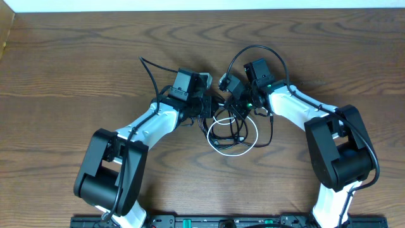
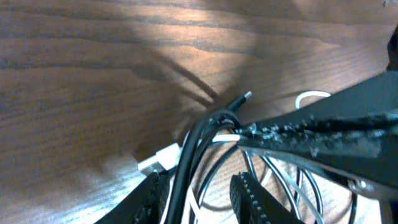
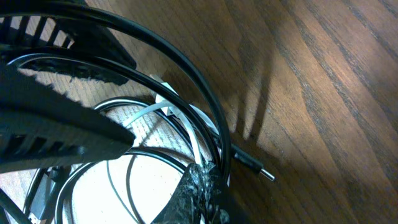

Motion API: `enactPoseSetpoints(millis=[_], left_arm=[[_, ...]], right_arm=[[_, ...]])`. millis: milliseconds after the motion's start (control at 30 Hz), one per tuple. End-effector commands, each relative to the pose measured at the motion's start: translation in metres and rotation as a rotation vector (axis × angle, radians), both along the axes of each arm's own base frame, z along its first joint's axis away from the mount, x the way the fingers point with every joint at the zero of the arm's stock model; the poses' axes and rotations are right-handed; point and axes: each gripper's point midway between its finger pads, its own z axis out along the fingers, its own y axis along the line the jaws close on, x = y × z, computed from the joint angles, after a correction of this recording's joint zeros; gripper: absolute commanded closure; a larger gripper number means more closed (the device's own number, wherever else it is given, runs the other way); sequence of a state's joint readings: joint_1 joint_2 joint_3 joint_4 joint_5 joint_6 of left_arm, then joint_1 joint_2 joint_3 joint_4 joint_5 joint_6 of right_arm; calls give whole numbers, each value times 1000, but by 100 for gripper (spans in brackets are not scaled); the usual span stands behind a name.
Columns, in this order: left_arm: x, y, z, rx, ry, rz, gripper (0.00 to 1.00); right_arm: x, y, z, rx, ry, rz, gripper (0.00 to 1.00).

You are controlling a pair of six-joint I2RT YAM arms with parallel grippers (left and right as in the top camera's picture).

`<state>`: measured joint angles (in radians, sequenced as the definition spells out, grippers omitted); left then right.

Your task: Untangle cables

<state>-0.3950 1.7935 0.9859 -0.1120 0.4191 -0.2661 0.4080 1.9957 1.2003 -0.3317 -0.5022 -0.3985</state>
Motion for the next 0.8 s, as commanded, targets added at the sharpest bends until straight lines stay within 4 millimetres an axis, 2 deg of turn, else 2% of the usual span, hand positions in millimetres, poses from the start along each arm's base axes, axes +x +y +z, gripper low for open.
enactPoseSetpoints(millis=[0, 200, 233, 333, 400, 700, 767], left_arm=[[-7, 3, -24, 27, 56, 26, 64], [-13, -3, -38, 38, 87, 13, 66], [-13, -3, -37, 37, 84, 12, 74], [-12, -2, -38, 43, 81, 16, 88], [-11, -1, -38, 52, 76, 21, 92], [-6, -1, -37, 52, 55, 26, 93], [-6, -2, -36, 47, 47, 18, 93]], right_arm=[[-9, 6, -5, 16, 29, 22, 99], [-9, 6, -5, 16, 29, 22, 99], [-9, 7, -5, 16, 29, 25, 99], [-10, 8, -5, 16, 28, 26, 99], [-10, 8, -5, 17, 31, 28, 99], [-13, 9, 0, 66, 56, 40, 99], [-13, 7, -1, 59, 62, 34, 90]])
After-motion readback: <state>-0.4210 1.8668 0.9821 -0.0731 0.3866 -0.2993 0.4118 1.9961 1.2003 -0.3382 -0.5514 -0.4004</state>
